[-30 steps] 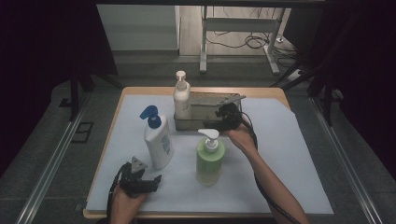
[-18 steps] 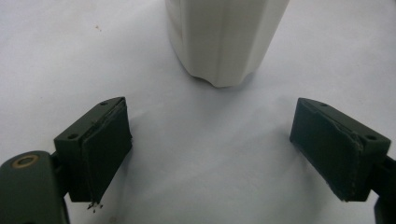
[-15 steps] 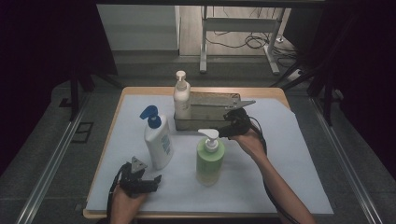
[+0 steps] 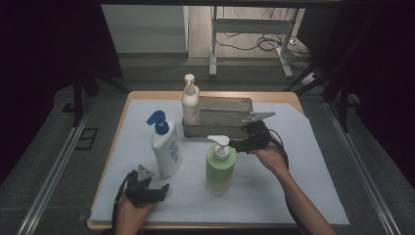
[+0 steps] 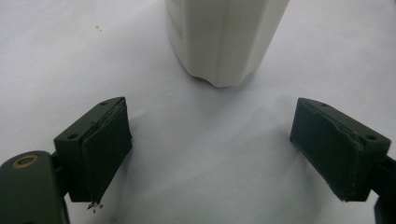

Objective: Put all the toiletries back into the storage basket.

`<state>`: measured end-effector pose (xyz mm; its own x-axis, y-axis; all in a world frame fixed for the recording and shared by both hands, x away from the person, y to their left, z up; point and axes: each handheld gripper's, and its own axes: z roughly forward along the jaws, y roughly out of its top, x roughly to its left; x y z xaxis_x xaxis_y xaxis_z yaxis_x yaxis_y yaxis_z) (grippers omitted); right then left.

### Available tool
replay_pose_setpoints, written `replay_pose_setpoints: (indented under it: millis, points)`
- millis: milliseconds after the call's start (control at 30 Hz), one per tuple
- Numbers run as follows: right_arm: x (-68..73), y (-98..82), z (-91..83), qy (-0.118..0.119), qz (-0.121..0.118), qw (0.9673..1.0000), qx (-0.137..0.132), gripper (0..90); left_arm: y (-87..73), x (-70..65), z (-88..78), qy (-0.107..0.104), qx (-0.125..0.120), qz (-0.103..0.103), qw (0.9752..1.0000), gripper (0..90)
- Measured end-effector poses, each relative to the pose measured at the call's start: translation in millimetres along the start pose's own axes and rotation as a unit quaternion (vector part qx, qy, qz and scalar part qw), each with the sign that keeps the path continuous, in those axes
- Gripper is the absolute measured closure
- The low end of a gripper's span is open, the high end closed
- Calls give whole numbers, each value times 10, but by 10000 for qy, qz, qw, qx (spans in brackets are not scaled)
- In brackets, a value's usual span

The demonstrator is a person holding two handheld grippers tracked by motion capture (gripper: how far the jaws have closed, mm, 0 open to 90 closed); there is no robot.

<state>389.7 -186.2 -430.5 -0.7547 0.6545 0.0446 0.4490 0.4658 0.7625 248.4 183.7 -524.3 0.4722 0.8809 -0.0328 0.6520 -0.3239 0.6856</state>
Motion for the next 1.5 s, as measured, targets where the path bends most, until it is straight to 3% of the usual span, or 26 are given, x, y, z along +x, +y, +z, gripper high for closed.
replay_pose_setpoints:
  millis: [667, 967, 1167, 1500]
  points:
    - [58, -362, -252, 62, -68, 9999, 80, 133, 0, 0, 0, 3, 0, 4, 10000, 120]
    - [114, -566, -331, 85, -141, 9997, 152, 58, 0, -1, -1, 2, 1, 4, 10000, 120]
    - [174, -679, -404, 143, -150, 9997, 158, 0, 0, -1, -1, 2, 0, 4, 10000, 120]
    - [366, -749, -527, 346, -317, 9989, 86, 0, 0, -1, -1, 4, 3, 7, 10000, 121]
